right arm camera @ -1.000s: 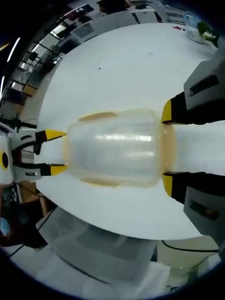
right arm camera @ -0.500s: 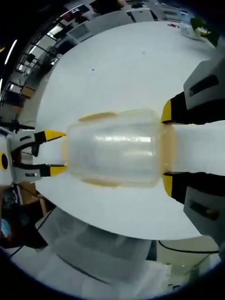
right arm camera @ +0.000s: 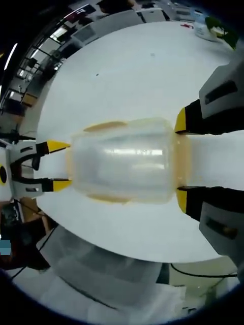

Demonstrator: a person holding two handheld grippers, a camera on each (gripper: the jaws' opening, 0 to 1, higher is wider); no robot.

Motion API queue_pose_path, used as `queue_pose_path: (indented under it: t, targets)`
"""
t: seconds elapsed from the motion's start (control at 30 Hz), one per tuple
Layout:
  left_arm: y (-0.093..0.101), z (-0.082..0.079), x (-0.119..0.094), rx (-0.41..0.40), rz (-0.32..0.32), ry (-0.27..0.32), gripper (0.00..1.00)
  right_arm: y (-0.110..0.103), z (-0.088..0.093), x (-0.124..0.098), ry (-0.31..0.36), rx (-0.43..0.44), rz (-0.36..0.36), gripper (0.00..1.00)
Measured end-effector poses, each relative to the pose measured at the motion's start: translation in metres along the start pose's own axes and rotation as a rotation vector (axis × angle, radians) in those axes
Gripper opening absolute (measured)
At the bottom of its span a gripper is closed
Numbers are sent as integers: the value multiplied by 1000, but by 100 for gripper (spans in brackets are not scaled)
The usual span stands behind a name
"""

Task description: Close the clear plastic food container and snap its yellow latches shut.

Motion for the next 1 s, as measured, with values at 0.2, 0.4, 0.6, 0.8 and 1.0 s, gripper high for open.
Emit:
queue_pose_path:
  t: [0.2, 0.4, 0.6, 0.8, 1.0]
  targets:
    - [-2, 1, 1, 3, 2, 3, 38, 0, 1, 2, 6, 9, 0, 38]
    - [-3, 4, 3, 0, 10, 4, 38, 2, 2, 5, 4, 17, -5, 38]
    - [-2, 5, 7, -7, 12, 7, 38, 3, 3, 6, -1, 17, -12, 38]
    - [-2, 4, 8, -17, 20, 18, 38, 4, 4, 7, -9, 15, -15, 38]
    - [-2, 5, 10, -25, 25, 30, 38, 5, 5, 8, -12, 16, -21, 39]
Point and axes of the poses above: the point that each gripper's makers call its tool centre point, and the gripper's own axes: x roughly forward along the fingers, y roughly to its right, z roughly out of its underside, the point moved 8 cm from there along -x, roughly backward along the fingers, and after that the axes turned 4 degrees about x, right-handed, at the moved point
